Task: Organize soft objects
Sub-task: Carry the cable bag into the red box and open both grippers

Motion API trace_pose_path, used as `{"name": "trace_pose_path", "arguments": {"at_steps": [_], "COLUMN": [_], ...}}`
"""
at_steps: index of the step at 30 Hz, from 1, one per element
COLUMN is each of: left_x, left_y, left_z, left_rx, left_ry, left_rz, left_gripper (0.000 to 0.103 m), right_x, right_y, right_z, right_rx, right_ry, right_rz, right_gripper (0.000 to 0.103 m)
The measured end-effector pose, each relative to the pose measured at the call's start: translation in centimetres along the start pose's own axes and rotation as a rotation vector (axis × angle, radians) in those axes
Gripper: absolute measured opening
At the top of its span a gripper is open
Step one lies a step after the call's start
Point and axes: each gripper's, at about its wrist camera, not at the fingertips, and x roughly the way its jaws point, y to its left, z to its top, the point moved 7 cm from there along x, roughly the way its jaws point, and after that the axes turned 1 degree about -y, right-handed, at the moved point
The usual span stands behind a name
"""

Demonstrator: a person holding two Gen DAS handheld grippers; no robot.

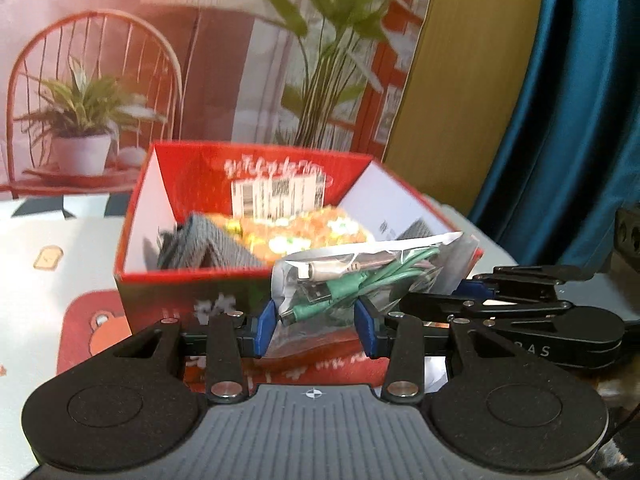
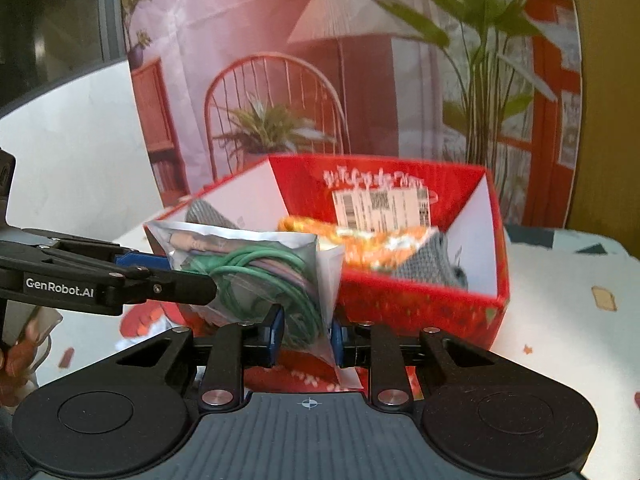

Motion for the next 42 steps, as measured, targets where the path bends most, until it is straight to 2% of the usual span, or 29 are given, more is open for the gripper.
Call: {"name": "trace_pose_path", "arguments": {"at_steps": [10, 22, 31, 42], "left_x": [-3.0, -2.7, 0.4, 5.4], "left_y": [-1.3, -1.0, 0.6, 2.4], "left_z": [3.9, 8.1, 9.2, 8.3], "left_rx": [0.025, 0.022, -0.018, -0.022], "left_ry": [-0.083, -0.122, -0.073, 0.066], "left_rz": [0.019, 0.023, 0.033, 0.063], "left_gripper": [0.045, 0.045, 0.045, 0.045], "right_x": [-2.0, -1.8, 1.2, 6.2], "right_y": [0.9, 0.0, -1.2, -3.4], "right_z": [3.9, 9.0, 11.0, 9.7], "right_rx": [-0.037, -0.047, -0.053, 0.021], "right_ry": [-0.062, -0.097, -0.054, 0.077], "right_rz": [0.014, 0.017, 0.005, -0.003], "right_gripper": [0.022, 0.022, 0.022, 0.022]}}
